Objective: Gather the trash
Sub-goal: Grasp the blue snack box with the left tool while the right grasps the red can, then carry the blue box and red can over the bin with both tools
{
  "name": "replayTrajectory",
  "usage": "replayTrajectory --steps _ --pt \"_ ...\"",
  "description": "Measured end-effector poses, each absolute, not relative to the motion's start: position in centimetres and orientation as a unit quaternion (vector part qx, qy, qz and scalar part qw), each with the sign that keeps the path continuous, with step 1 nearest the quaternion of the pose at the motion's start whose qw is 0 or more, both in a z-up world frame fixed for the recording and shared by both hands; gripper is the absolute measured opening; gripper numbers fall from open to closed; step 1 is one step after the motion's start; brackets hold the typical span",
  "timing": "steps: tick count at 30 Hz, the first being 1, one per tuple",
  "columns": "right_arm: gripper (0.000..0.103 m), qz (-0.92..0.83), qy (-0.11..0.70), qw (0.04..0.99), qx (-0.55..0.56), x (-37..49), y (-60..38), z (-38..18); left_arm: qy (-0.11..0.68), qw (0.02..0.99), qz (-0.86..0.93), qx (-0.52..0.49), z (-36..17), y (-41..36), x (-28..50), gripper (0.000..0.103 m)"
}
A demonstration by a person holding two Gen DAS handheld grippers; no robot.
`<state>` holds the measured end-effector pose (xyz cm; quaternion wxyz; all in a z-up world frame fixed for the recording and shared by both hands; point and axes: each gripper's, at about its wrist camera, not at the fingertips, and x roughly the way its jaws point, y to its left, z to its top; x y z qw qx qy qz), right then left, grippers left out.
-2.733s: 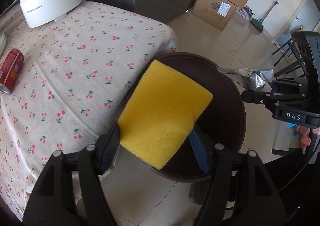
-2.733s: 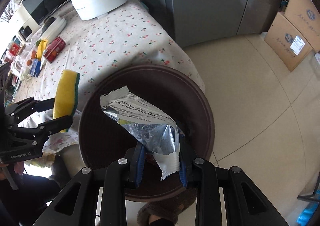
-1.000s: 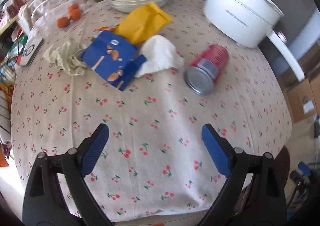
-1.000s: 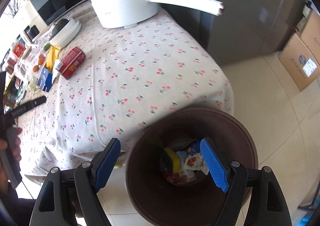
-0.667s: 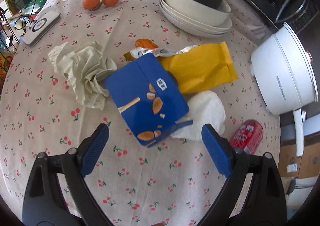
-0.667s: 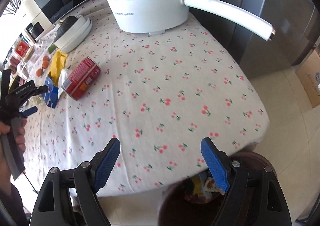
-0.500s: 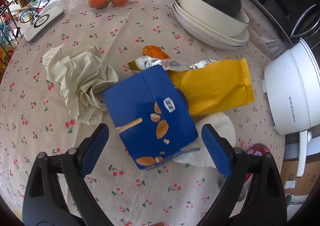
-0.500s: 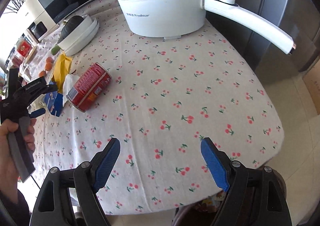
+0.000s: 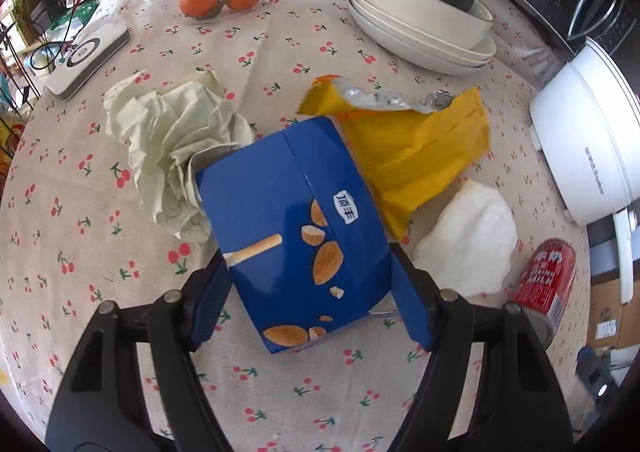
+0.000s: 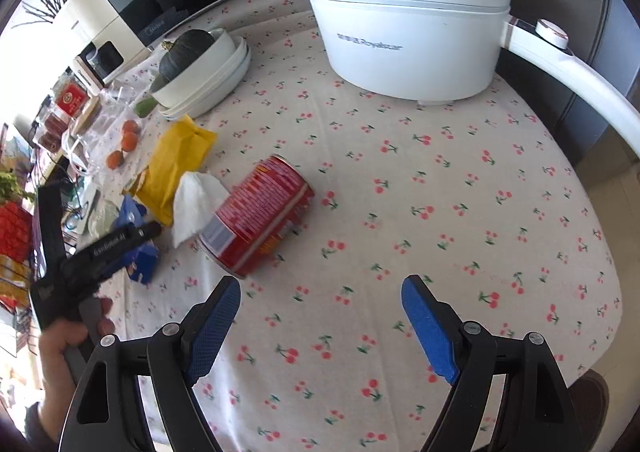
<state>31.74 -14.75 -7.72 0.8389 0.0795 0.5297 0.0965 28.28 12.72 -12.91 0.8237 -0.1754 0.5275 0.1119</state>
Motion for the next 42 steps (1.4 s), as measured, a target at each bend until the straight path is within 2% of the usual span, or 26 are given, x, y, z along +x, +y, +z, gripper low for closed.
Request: replayTrajectory --steps 9,13,14,25,39,42 --pt "0.082 0.084 0.543 0.815 0.182 36.2 -10.4 -10.9 0.52 0.847 0.07 -0.088 -10.9 12.7 24.7 0.075" --pt "0.057 0.087 0.558 0.795 0.22 36.4 -10.3 -12.8 0.53 0.842 0.06 -0.082 -11.0 12.9 23.4 0.075" --pt "0.055 0.092 0.559 0.793 0.224 36.0 -10.4 -12.9 0.532 0.841 0.059 -0.082 -11.0 12.9 23.1 0.075" --pt "0.055 0.09 0.556 0.81 0.161 27.8 -14.3 -9.7 0.539 0.836 0.026 -0.1 -9.0 11.4 17.9 0.075" --pt "0.055 0.073 0.529 0.832 0.151 15.5 -23.8 -6.7 0.548 0.828 -0.061 -0.104 -8.0 5.5 11.5 0.075" --pt "0.055 0.074 0.525 0.83 0.176 13.4 -25.8 -6.7 0.548 0.825 -0.095 -0.101 -7.9 3.0 11.0 0.075"
